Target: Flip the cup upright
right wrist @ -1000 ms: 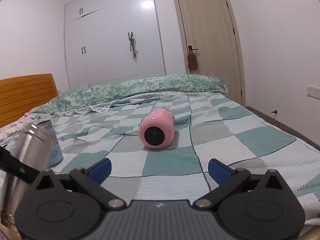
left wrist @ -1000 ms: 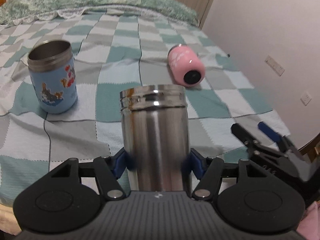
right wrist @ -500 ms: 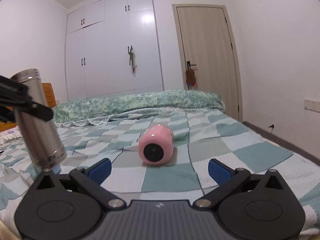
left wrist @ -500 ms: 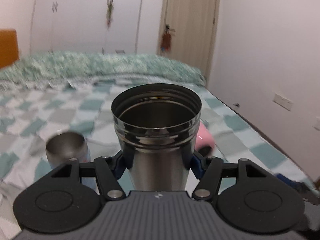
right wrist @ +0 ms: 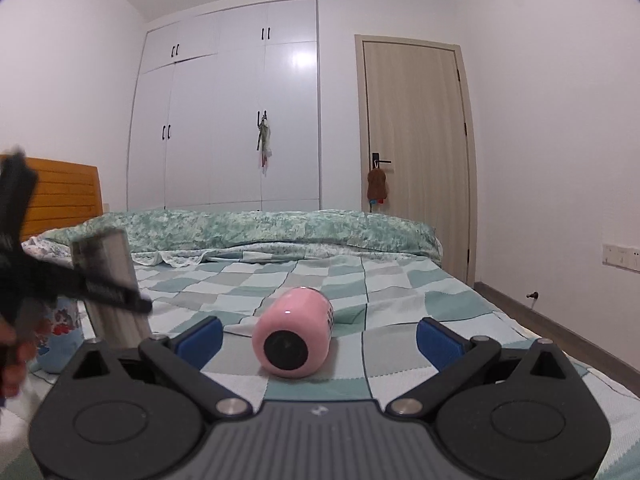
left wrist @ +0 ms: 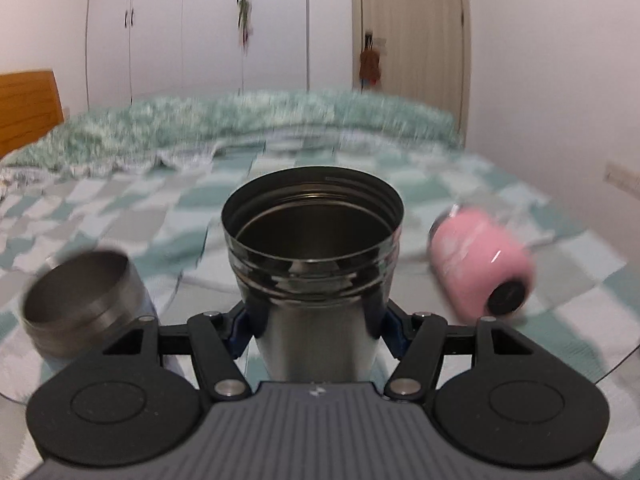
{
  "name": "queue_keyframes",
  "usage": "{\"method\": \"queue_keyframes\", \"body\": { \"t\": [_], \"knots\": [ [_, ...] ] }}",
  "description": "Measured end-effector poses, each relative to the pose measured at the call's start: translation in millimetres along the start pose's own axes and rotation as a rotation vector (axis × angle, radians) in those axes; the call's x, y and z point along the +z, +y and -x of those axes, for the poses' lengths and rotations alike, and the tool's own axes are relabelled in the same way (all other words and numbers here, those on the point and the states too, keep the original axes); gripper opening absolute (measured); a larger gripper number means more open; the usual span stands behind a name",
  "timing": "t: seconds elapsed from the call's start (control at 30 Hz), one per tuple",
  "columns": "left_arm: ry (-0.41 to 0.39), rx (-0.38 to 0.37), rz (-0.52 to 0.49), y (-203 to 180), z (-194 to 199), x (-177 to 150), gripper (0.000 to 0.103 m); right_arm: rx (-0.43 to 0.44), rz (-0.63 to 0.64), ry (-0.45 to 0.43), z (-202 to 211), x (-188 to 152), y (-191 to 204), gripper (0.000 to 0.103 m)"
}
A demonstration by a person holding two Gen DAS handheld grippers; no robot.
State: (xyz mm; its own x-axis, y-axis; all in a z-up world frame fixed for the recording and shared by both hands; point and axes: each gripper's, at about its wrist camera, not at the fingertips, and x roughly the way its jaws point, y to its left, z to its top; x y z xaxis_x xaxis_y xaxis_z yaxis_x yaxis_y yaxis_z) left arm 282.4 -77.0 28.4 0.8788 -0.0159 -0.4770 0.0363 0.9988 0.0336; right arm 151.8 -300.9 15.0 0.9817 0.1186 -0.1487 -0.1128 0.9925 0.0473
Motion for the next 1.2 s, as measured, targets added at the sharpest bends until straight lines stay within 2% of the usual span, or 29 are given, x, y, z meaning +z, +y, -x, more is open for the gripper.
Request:
{"method": "queue_keyframes", "body": {
  "t": [0.03,0.2,0.23,0.27,0.3,0.33,0.57,0.73,0.9,1.0,1.2],
  "knots": [
    [-0.032,-0.004,-0.004,1.5,-0.1,-3.5,0.064,0.001,0.001,0.005,-1.3,-1.0,-0.4,0.103],
    [-0.034,-0.016,-0.023,0.8,1.8,-0.8,0.065,0.004,0.013,0.022,-6.0,-3.9,1.0,0.103],
    [-0.04,-0.027,-0.023,1.5,4.9,-0.3,0.073,0.005,0.016,0.022,-5.8,-4.3,1.8,0.103],
    [-0.051,-0.039,-0.021,2.0,8.0,0.2,0.09,0.006,0.019,0.021,-3.8,-5.0,3.1,0.103],
    [-0.073,-0.053,-0.02,3.4,14.4,0.6,0.099,0.006,0.021,0.019,-2.6,-5.4,3.8,0.103],
    [-0.103,-0.058,-0.018,6.2,23.4,0.5,0.103,0.007,0.023,0.017,-1.7,-5.6,4.1,0.103],
    [-0.292,-0.068,-0.021,33.2,99.6,4.3,0.103,0.017,0.042,-0.012,7.3,-7.5,7.0,0.103],
    [-0.391,-0.039,-0.005,59.7,150.4,-14.4,0.103,0.03,0.057,-0.045,19.3,-7.4,11.1,0.103],
    [-0.384,-0.009,0.023,80.2,171.3,-50.1,0.103,0.05,0.056,-0.053,32.1,-6.9,16.5,0.103],
    [-0.365,0.008,0.046,90.3,172.9,-73.3,0.103,0.061,0.055,-0.051,40.9,-8.1,21.4,0.103],
    [-0.384,0.05,0.077,103.8,174.2,-106.6,0.103,0.073,0.054,-0.041,59.0,-12.1,27.8,0.103]
  ]
}}
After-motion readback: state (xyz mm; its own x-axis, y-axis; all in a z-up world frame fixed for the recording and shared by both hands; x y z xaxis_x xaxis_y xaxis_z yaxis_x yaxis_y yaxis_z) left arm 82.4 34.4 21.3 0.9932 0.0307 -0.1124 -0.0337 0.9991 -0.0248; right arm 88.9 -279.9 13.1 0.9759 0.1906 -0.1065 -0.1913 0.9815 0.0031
